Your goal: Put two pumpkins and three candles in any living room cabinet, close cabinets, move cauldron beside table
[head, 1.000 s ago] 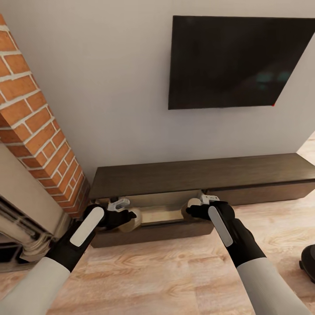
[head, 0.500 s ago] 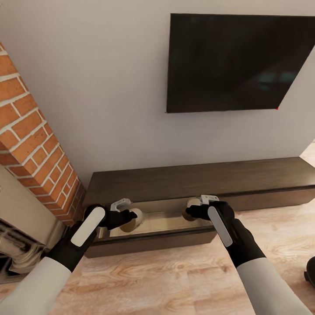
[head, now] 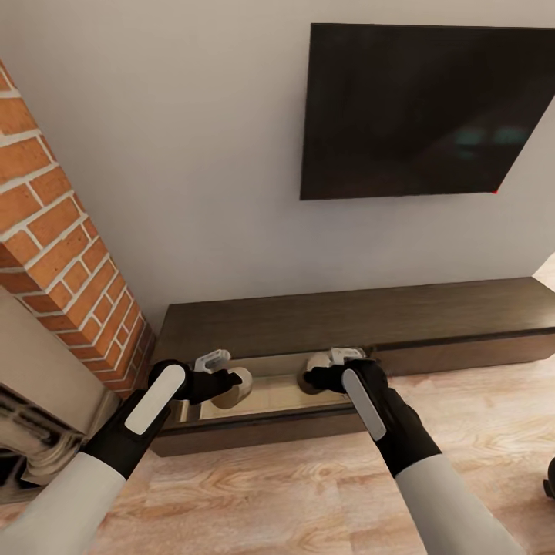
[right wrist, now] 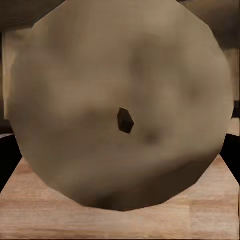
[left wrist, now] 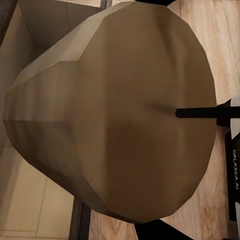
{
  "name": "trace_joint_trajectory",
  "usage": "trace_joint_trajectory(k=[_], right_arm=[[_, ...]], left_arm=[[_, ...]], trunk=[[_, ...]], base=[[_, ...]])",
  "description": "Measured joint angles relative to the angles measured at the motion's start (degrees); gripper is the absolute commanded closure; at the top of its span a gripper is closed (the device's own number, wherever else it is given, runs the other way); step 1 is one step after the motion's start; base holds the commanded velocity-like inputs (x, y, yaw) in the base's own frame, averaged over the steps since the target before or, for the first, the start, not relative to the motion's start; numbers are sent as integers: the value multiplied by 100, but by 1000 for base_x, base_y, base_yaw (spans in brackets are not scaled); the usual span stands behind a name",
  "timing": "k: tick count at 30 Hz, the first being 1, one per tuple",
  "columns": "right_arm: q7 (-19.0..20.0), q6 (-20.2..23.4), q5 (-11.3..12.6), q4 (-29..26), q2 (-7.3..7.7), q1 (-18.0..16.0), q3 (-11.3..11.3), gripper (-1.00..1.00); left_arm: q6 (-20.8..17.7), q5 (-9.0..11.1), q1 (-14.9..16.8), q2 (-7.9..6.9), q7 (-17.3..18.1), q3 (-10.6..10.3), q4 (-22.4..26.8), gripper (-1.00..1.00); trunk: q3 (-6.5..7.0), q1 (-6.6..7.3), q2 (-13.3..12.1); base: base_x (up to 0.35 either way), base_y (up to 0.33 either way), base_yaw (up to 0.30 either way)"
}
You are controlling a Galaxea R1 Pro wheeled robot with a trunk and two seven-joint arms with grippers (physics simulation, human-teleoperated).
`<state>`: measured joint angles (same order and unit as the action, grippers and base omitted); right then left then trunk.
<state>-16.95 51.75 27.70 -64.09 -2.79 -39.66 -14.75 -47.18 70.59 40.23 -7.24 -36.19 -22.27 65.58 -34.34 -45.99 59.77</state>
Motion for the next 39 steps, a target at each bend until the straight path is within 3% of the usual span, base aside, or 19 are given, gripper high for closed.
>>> trace_joint_trajectory(k=[5,8,20,30,39], right_arm=[[-20,-338,-39,290,-287,-1,-283,100],[-24,-366,-62,313,-321,-2,-307,100],[-25,-394,-75,401,-337,-2,-327,100],[-24,-400,-66,411,-343,-2,-352,100],[-25,-410,-72,412,-338,-2,-353,100]], left_arm=[[1,7,-2,16,-4,0,-4,100],[2,1,-3,41,-7,0,-7,100],[-4,-14,-3,103,-8,0,-17,100],[37,-21,-2,101,-9,18,0,100],[34,-23,-3,105,-10,59,-46,100]], trunk=[[0,1,0],[0,3,1],[0,2,0],[1,0,0],[-161,-197,360]], base=[[43,2,0],[237,-2,0],[234,-14,0],[31,3,0],[0,0,0]])
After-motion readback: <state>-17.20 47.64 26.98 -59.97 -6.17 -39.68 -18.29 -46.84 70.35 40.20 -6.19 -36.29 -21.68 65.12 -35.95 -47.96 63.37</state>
